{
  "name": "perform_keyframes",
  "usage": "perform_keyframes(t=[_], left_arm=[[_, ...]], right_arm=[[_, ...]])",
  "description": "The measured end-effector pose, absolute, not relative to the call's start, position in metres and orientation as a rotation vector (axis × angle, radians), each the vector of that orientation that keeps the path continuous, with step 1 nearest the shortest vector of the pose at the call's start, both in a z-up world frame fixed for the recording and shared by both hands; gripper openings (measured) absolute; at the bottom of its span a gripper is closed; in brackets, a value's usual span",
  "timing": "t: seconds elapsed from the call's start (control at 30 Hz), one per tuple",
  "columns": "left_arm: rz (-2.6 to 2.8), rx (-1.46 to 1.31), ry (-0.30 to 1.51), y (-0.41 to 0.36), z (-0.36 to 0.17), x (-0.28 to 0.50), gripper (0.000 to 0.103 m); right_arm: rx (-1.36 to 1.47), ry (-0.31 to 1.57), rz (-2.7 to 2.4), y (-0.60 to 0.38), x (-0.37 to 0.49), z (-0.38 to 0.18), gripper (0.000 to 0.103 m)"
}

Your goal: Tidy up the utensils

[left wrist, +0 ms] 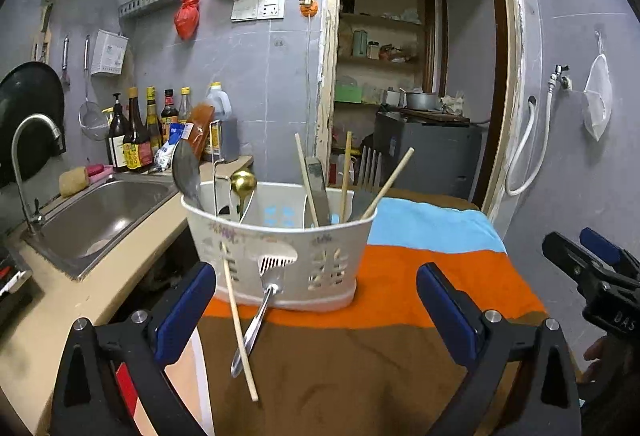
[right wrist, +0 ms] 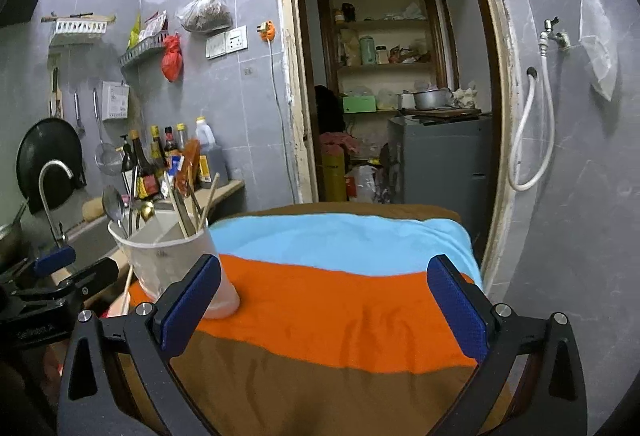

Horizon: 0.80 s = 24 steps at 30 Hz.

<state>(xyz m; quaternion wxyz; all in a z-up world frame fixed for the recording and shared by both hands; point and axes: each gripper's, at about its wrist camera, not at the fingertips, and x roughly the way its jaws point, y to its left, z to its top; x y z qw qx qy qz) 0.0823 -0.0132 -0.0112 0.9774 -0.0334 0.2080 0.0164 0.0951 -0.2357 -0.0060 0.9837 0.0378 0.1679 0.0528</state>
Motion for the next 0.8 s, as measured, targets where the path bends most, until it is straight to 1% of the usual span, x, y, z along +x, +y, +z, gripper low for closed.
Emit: perform_keyframes(t=[0.4, 0.8], left_arm=[[0.047, -0.081, 0.446, -0.002, -0.012, 0.055, 0.101], [0.075, -0.076, 0.483, 0.005, -0.018, 0.045, 0.101]], right_arm=[[0.073, 0.402, 0.100, -0.239, 0.048, -0.014, 0.102], [0.104, 0.414, 0.073, -0.239, 0.040, -0.015, 0.101]])
